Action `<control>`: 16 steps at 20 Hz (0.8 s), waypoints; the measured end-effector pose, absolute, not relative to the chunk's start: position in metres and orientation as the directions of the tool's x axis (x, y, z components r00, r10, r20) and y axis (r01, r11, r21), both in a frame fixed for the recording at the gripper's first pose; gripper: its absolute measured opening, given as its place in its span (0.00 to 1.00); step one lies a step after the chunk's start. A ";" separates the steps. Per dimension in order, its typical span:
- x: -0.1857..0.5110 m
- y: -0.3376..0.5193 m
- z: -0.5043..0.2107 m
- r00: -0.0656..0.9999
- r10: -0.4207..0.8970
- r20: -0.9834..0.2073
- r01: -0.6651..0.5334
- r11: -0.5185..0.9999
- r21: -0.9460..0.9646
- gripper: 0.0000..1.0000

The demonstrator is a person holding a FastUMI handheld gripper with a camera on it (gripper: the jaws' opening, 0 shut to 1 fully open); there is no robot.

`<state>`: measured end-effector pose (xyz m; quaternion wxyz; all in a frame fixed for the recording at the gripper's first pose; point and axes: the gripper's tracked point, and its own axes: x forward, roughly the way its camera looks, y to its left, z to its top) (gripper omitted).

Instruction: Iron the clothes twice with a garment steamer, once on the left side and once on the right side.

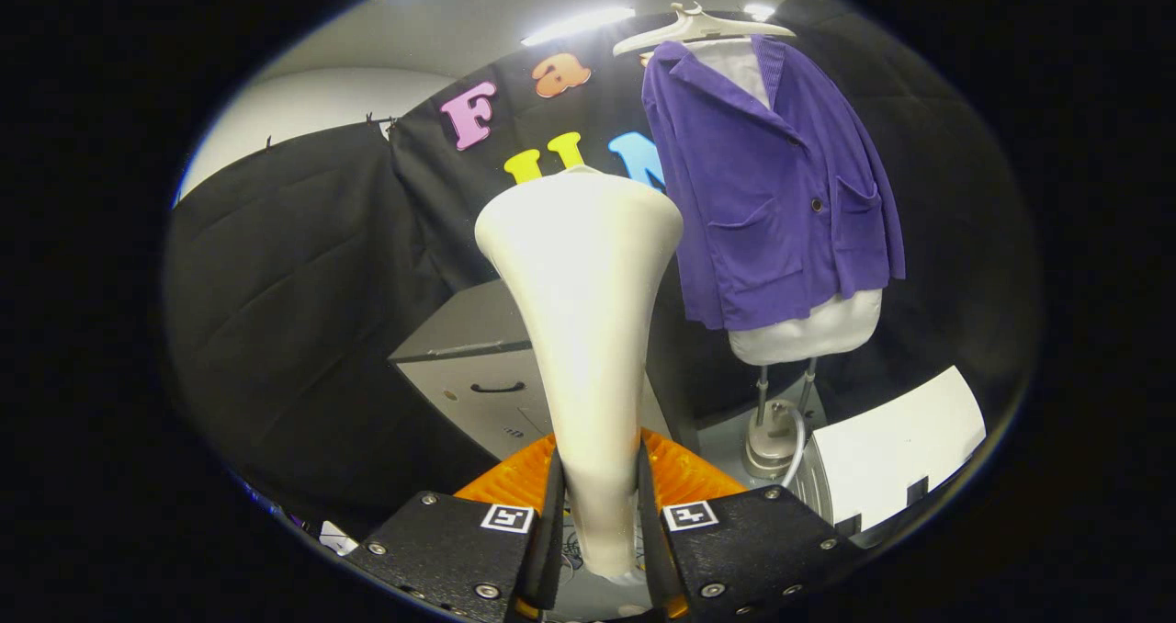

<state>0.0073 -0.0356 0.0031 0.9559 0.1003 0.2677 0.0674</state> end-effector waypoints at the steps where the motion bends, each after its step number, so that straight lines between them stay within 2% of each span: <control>1: 0.012 -0.040 0.015 0.860 0.180 -0.478 -0.078 0.971 0.226 0.37; 12: 0.111 -0.106 0.162 0.963 0.114 -0.245 -0.074 0.983 0.169 0.37; 16: 0.164 -0.112 0.186 0.972 0.111 -0.209 -0.081 0.986 0.145 0.36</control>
